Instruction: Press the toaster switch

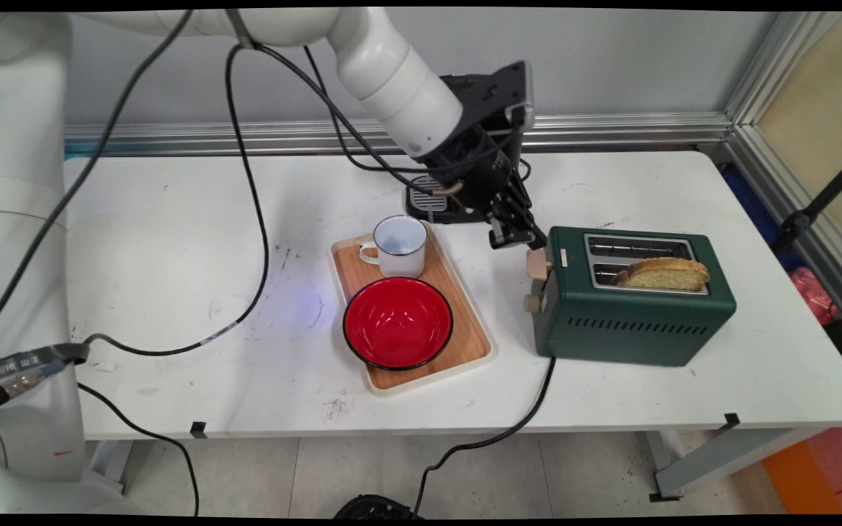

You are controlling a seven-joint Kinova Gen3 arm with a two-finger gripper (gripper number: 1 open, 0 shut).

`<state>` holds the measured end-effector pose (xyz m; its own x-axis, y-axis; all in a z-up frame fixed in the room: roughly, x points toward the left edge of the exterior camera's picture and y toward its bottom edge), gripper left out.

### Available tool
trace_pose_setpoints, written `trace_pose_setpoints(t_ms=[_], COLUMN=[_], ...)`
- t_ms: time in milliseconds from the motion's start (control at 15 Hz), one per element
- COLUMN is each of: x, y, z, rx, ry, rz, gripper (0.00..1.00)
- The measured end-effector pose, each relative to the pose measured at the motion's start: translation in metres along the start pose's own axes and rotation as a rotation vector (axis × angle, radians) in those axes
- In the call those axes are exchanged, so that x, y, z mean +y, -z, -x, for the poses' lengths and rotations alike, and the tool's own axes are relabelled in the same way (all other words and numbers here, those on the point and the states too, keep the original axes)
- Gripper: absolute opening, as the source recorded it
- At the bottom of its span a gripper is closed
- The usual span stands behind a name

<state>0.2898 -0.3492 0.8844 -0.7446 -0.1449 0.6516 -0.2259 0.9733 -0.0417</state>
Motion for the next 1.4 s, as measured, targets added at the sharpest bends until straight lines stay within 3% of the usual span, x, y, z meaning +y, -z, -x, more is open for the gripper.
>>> trace_pose_setpoints(t_ms=[533, 1400], x=[-0.002, 0.001], y=[-0.029, -0.055], z=[-0.004, 0.008], rx=[-0.037, -0.095], ry=[-0.019, -0.019], rz=[0.014, 0.033], gripper=[0.0, 0.0])
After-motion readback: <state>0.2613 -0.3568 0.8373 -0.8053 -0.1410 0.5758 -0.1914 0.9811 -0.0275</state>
